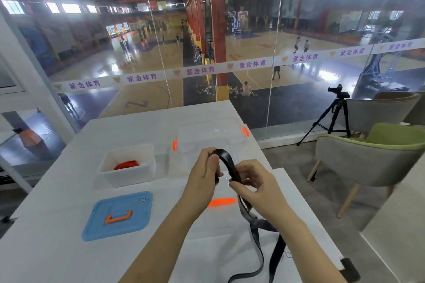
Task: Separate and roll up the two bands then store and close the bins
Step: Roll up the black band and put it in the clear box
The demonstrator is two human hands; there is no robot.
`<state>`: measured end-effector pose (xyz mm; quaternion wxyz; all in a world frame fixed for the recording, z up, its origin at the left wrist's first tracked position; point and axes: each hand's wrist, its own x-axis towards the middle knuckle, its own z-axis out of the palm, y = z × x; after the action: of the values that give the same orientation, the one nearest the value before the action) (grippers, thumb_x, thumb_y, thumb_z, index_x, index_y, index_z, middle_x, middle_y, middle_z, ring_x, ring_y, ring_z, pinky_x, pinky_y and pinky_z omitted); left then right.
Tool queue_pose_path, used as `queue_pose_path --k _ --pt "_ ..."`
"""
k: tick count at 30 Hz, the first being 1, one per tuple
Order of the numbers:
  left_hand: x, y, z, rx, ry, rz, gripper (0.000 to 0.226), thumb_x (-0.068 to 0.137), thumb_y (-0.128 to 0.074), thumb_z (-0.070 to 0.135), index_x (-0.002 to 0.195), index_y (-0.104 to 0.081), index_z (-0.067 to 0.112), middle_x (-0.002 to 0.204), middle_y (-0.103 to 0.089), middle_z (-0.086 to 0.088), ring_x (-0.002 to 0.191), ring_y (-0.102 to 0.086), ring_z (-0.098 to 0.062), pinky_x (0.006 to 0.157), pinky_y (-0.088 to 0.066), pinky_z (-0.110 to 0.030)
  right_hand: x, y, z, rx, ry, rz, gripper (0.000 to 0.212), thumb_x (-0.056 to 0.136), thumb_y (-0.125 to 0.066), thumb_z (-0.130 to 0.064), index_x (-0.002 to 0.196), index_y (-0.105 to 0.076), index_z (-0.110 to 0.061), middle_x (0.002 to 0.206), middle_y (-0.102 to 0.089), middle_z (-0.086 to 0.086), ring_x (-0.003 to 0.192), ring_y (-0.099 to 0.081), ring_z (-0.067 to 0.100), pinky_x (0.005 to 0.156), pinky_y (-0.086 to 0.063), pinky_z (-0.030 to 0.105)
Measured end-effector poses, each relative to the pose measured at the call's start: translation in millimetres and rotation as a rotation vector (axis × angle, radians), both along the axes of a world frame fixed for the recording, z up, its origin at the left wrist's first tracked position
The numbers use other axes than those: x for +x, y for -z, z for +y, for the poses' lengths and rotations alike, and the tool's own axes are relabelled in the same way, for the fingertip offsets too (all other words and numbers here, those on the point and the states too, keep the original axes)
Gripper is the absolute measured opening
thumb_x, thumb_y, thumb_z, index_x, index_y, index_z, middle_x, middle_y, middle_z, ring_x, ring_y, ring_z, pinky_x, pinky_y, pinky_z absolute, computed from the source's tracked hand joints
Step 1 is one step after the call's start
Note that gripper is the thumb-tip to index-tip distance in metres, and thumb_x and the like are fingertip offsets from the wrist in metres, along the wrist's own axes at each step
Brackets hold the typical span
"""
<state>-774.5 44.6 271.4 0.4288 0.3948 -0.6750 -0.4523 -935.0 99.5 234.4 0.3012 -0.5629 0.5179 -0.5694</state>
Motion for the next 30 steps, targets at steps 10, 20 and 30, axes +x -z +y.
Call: queue_pose_path --k 10,20,30 --pt "-4 5 -10 0.404 -0.121 0.45 0.04 0.108 -0.032 0.048 0.114 -0.065 0.028 0.108 -0.07 -0.002 0.105 -0.065 -0.018 0.104 -0.046 -0.04 25 3 -1 0.06 0.151 -0.263 0.021 0.085 -0.083 -0.004 0.094 -0.075 -0.021 0.09 -0.078 -0.005 0.087 -0.075 0.014 0.084 -0.061 0.03" --pt "-10 11 -13 0.581 -0.072 0.68 0.056 0.109 -0.023 0.05 0.118 -0.071 0.024 0.126 -0.073 0.002 0.126 -0.06 -0.013 0.104 -0.045 -0.034 47 8 -3 0.065 0.183 -0.375 0.013 0.088 -0.08 -0.004 0.096 -0.08 -0.015 0.091 -0.081 -0.004 0.091 -0.077 0.013 0.081 -0.058 0.022" --pt "4 25 -15 0.481 0.005 0.48 0.045 0.111 -0.029 0.039 0.133 -0.059 0.013 0.133 -0.068 -0.008 0.132 -0.057 -0.03 0.111 -0.046 -0.046 33 3 -7 0.053 0.211 -0.41 0.016 0.084 -0.084 -0.002 0.086 -0.079 -0.017 0.083 -0.08 0.0 0.079 -0.075 0.012 0.075 -0.057 0.021"
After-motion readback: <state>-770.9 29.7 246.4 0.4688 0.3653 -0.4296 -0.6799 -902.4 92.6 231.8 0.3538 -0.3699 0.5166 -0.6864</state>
